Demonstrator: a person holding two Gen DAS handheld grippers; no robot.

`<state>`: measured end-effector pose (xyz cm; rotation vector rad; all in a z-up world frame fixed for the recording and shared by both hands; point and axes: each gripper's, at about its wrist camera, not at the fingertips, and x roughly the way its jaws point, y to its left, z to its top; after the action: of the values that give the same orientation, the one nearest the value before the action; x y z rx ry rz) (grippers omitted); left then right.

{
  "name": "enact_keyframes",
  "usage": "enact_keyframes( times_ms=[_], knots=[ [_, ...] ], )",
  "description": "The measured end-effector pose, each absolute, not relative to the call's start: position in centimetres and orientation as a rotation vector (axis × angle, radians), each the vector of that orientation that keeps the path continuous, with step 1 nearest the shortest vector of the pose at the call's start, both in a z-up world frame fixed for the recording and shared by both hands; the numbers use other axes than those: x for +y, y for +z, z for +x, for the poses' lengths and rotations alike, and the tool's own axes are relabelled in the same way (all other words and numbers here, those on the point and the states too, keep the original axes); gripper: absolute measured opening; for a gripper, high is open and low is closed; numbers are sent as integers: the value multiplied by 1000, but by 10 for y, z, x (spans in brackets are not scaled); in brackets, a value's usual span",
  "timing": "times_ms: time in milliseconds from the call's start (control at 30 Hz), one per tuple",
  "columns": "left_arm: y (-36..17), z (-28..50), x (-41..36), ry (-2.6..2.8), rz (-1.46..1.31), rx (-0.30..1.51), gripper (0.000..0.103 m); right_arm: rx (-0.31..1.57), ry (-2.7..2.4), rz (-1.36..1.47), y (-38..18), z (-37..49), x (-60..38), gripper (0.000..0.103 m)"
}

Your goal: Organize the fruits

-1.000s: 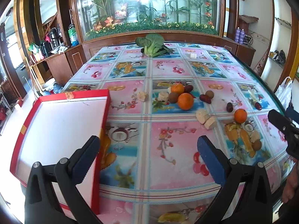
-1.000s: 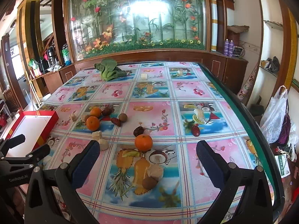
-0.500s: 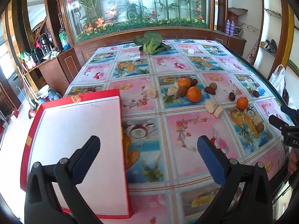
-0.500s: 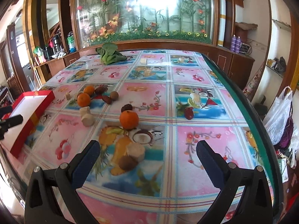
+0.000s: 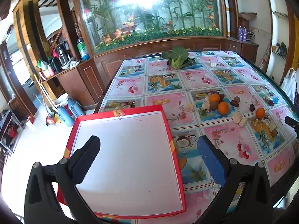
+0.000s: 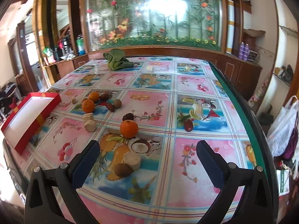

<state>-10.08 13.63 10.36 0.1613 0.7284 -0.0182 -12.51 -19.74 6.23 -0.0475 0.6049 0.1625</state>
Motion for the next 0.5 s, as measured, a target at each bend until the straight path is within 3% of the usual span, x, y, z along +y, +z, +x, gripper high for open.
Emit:
enact_keyframes(
  times_ms=[233, 500],
  knots=[
    [106, -80, 104, -128, 168, 710, 103, 599, 116, -170, 65, -164, -230, 102],
    [88, -51, 62, -211, 149, 767, 103, 622, 172, 76, 57, -133, -237, 102]
  ],
)
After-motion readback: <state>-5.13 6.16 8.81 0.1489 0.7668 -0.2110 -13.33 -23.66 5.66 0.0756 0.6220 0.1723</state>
